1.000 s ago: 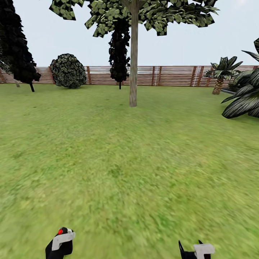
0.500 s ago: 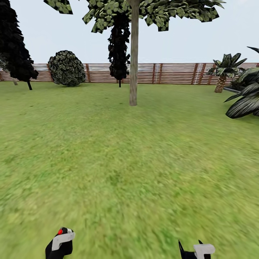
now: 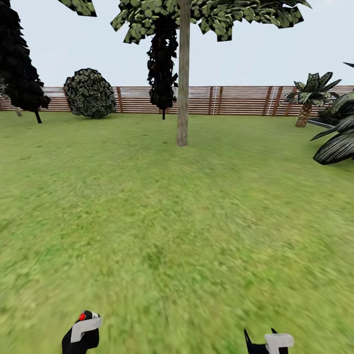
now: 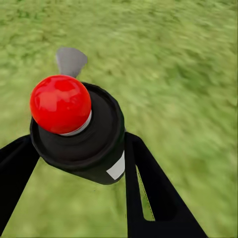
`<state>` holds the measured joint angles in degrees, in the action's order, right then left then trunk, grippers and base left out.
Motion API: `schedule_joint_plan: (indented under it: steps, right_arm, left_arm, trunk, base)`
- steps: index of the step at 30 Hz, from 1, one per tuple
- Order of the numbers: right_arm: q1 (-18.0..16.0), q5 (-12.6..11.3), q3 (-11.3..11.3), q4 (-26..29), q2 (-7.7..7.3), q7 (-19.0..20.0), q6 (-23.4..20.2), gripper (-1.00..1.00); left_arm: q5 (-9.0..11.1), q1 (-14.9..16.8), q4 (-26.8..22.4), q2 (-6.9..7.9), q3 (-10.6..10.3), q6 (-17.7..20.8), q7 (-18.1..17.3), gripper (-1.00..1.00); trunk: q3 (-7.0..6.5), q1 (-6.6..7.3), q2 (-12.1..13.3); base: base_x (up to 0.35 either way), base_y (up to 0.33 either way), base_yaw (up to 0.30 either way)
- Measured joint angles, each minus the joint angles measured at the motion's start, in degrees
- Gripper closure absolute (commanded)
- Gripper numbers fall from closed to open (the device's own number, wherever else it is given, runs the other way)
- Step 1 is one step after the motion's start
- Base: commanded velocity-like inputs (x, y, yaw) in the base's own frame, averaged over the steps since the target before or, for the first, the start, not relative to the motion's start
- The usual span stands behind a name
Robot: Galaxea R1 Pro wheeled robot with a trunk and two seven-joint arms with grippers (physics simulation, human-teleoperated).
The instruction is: In the garden, pick up the pesticide atomizer on the floor and spray pesticide onto both trees until each tree trunk is fully covered.
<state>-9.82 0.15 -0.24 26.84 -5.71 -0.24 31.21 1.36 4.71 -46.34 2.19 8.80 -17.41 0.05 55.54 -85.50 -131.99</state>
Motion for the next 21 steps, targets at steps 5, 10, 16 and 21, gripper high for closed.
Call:
schedule_joint_plan:
  steps: [5, 10, 16, 21]
  right_arm:
    - [0.0, 0.0, 0.0, -0.1, 0.00, 0.0, 0.0, -1.00]
    - [0.0, 0.0, 0.1, -0.1, 0.00, 0.0, 0.0, -1.00]
    - [0.0, 0.1, 0.1, -0.1, 0.00, 0.0, 0.0, -1.00]
    - [0.0, 0.0, 0.1, -0.1, 0.00, 0.0, 0.0, -1.00]
  left_arm:
    - [0.0, 0.0, 0.0, 0.00, 0.0, 0.0, -0.1, 1.00]
    - [0.0, 0.0, 0.0, 0.00, 0.0, 0.0, -0.1, 1.00]
    - [0.0, 0.0, 0.0, 0.00, 0.0, 0.0, -0.1, 1.00]
    - [0.0, 0.0, 0.0, 0.00, 0.0, 0.0, -0.1, 1.00]
  trunk:
    - [0.00, 0.00, 0.0]
    - [0.00, 0.00, 0.0]
    - [0.00, 0.00, 0.0]
    - [0.00, 0.00, 0.0]
  base:
    - [0.338, 0.000, 0.000]
    - [0.338, 0.000, 0.000]
    - [0.338, 0.000, 0.000]
    - [0.338, 0.000, 0.000]
